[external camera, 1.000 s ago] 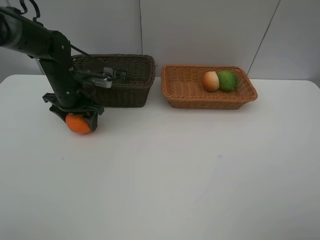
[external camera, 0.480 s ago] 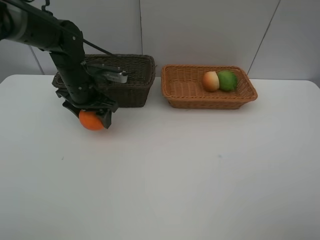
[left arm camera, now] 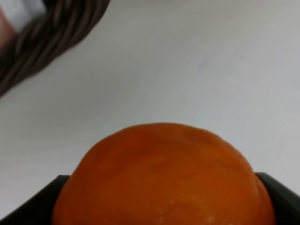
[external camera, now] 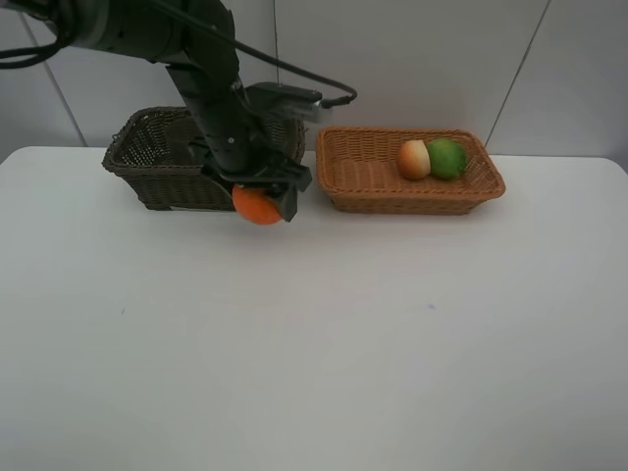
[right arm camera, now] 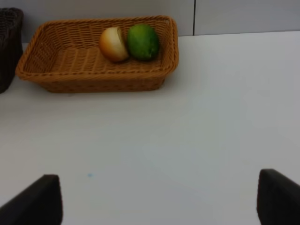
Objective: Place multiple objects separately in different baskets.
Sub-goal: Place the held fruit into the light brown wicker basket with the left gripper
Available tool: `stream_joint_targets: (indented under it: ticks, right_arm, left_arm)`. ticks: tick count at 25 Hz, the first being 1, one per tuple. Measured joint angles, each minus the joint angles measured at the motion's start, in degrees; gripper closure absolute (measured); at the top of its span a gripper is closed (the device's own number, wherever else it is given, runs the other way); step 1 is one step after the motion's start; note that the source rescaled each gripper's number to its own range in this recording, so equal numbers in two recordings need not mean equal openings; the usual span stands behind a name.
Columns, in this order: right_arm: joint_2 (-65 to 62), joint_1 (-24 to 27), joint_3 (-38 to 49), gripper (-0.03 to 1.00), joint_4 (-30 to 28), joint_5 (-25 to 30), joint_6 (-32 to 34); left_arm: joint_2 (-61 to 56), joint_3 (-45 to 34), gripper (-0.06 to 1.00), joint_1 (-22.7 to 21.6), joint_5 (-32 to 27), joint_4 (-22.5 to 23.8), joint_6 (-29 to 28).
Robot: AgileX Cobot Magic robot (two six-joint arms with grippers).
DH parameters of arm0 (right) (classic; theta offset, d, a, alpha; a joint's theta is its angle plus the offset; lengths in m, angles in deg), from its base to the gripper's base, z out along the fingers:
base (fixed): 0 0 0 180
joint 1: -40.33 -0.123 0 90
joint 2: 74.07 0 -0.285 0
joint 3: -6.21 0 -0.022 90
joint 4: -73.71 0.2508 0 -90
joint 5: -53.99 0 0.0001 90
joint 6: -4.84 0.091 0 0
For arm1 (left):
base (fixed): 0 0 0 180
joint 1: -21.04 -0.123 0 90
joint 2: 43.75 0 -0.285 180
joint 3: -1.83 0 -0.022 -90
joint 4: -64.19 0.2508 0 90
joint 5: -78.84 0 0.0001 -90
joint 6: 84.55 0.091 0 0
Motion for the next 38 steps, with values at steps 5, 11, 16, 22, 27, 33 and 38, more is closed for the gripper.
stream_joint_targets:
  ticks: [5, 11, 16, 22, 27, 33, 38]
  right_arm:
    - [0.0, 0.0, 0.0, 0.07, 0.0, 0.0, 0.0]
    - [0.0, 0.0, 0.0, 0.07, 0.0, 0.0, 0.0]
    - [0.0, 0.0, 0.0, 0.07, 0.0, 0.0, 0.0]
    - [0.0, 0.0, 0.0, 0.07, 0.0, 0.0, 0.0]
    - [0.0, 0.0, 0.0, 0.07, 0.0, 0.0, 0.0]
    - [0.0, 0.0, 0.0, 0.07, 0.0, 0.0, 0.0]
    - [0.0, 0.0, 0.0, 0.07, 0.0, 0.0, 0.0]
  left_arm:
    - [1.8, 9.4, 0.03, 2.1, -0.7, -0.1, 0.0]
    - [8.2, 21.6, 0.03, 3.3, -3.3, -0.2, 0.0]
    - [13.4, 30.0, 0.03, 3.8, -3.2, -0.1, 0.0]
    - [19.5, 37.1, 0.03, 3.8, -1.5, 0.1, 0.0]
    - [21.4, 38.4, 0.03, 3.9, 4.5, 1.0, 0.2]
    - [23.0, 38.6, 0.03, 4.8, 13.1, 1.4, 0.2]
    - [24.1, 38.6, 0.03, 5.8, 16.4, 3.6, 0.2]
